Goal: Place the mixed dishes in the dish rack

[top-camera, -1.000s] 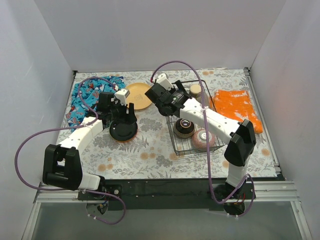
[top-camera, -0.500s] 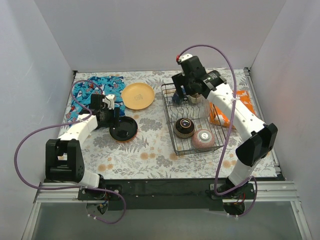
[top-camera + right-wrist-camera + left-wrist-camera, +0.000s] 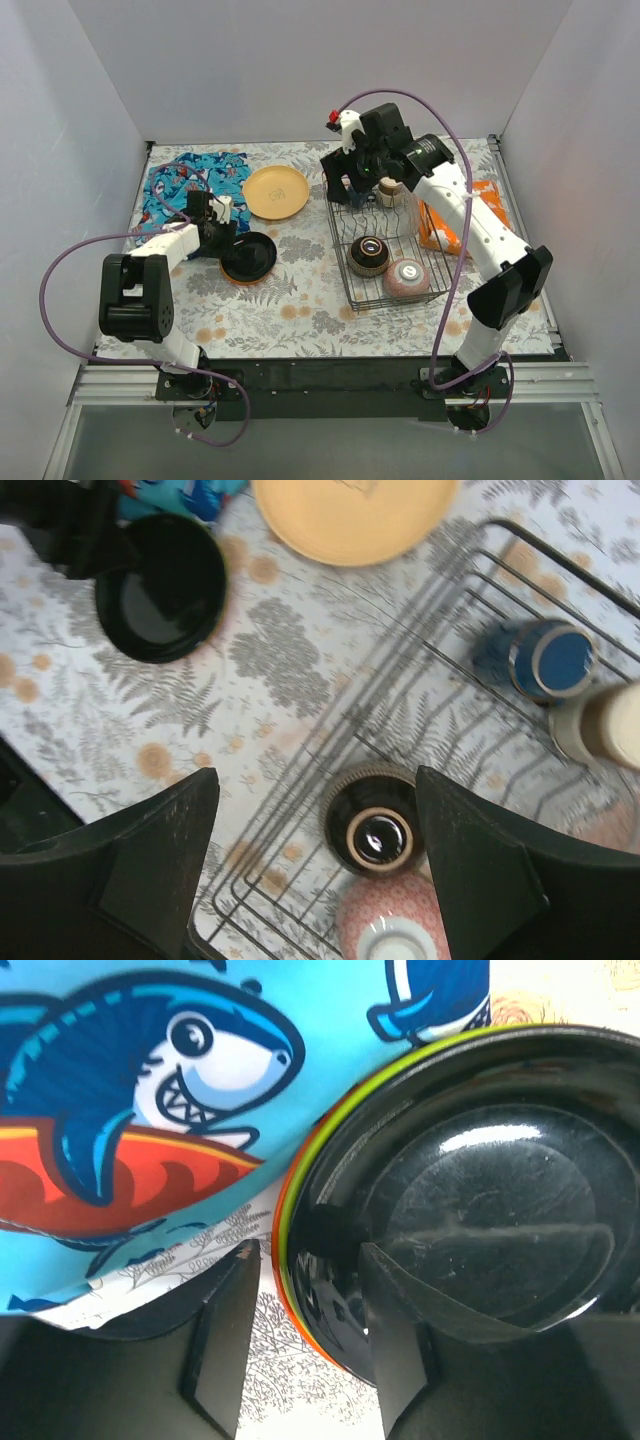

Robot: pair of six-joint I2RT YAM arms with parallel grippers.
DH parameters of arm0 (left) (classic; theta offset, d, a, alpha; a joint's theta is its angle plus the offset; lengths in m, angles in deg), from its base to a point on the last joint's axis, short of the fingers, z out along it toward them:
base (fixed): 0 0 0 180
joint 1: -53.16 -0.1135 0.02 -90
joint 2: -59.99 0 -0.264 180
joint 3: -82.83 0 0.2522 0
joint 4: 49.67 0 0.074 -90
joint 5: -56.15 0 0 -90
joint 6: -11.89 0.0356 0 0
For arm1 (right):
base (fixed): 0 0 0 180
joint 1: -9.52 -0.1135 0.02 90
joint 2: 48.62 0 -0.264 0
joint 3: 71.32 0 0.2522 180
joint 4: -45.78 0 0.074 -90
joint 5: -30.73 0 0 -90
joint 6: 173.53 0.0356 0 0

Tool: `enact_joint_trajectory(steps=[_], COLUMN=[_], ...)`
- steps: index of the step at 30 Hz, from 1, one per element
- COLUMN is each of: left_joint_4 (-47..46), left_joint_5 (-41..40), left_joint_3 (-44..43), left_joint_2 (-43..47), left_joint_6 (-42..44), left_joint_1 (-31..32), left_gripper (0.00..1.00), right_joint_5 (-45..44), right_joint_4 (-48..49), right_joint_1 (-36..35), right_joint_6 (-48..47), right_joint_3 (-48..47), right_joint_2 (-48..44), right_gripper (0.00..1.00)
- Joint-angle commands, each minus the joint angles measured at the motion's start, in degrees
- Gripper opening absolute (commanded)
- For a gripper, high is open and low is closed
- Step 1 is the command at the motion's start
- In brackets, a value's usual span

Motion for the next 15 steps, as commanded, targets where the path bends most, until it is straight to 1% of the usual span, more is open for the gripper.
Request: enact_joint_trajectory(steps=[1, 3, 5, 7, 11, 15], left_joint_4=[-1.41, -1.5, -1.94, -2.55, -3.61, -3.78], left_joint_5=[-1.73, 0.38, 1.79, 2.41, 2.58, 3.02], left_joint_3=[0.25, 0.96, 2.19, 3.59, 5.7, 6.76], left_joint_2=[-1.55, -1.81, -2.08, -2.16, -1.9, -1.73], left_joint_6=[1.55, 1.55, 0.85, 0.33, -0.56, -2.14], left_joint_1=[-0.04, -0.04, -0.04, -0.04, -0.04, -0.04], left_gripper=[0.41, 0.38, 0.36, 0.36, 0.36, 0.36], right_joint_5=[16.9, 17.28, 15.09, 16.91, 16.22, 11.04], right_joint_4=[1.72, 2.25, 2.07, 2.42, 2.6, 2.51], right_joint_1=[-0.7, -2.81, -5.17, -6.24, -10.27, -12.83], right_joint_6=[-0.84, -0.04, 1.61, 3.28, 5.66, 8.3], right_joint_3=[-8.94, -12.73, -17.46, -18.54, -19.33, -20.21], right_joint_2=[6.61, 11.97, 17.66, 20.85, 27.52, 31.4], right_gripper=[0.85, 0.82, 0.82, 0.81, 0.8, 0.79])
